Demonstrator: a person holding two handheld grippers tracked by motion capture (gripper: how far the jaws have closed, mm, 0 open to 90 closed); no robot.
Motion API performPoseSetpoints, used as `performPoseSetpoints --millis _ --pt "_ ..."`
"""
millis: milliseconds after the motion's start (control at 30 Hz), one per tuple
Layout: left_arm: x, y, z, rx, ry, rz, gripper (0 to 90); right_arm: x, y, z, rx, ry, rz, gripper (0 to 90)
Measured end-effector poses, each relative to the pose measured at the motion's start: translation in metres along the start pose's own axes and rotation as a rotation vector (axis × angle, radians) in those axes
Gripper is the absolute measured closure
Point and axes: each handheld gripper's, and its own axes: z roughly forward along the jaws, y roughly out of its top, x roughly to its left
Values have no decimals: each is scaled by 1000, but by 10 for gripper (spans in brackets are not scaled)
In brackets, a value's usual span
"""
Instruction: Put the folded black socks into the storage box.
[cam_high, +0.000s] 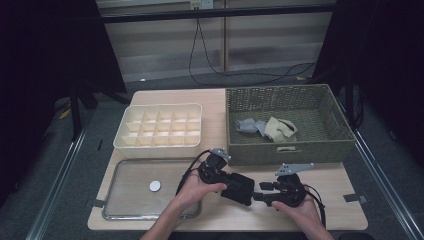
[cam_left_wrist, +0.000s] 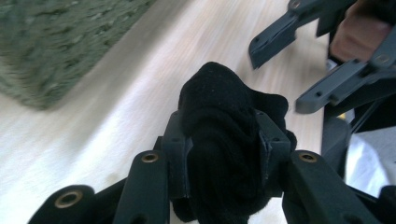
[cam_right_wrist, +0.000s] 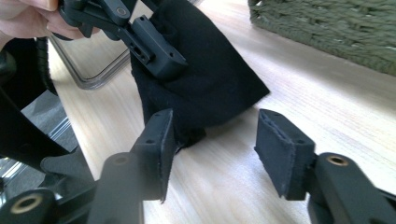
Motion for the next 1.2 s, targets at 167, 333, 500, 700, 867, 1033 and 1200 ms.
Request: performPoseSetpoints --millis 167,333,500,700,867,1033,1200 --pt "-1 1 -11 -21 0 -1 642 -2 -3 -2 -1 -13 8 440" --pt "-1 1 -22 -13 46 10 641 -5 -3 -3 -1 -21 16 427" --pt "1 -2 -31 -17 27 -9 641 -6 -4 -6 -5 -25 22 428" --pt "3 2 -44 -30 70 -4 639 -9 -5 -5 -5 -31 32 422" --pt "4 7 -58 -35 77 4 639 -9 -5 -6 -11 -38 36 422" --pt "6 10 -74 -27 129 5 638 -10 -5 -8 -9 -49 28 401" --pt "10 10 -90 -42 142 16 636 -9 -5 -7 -25 -72 13 359"
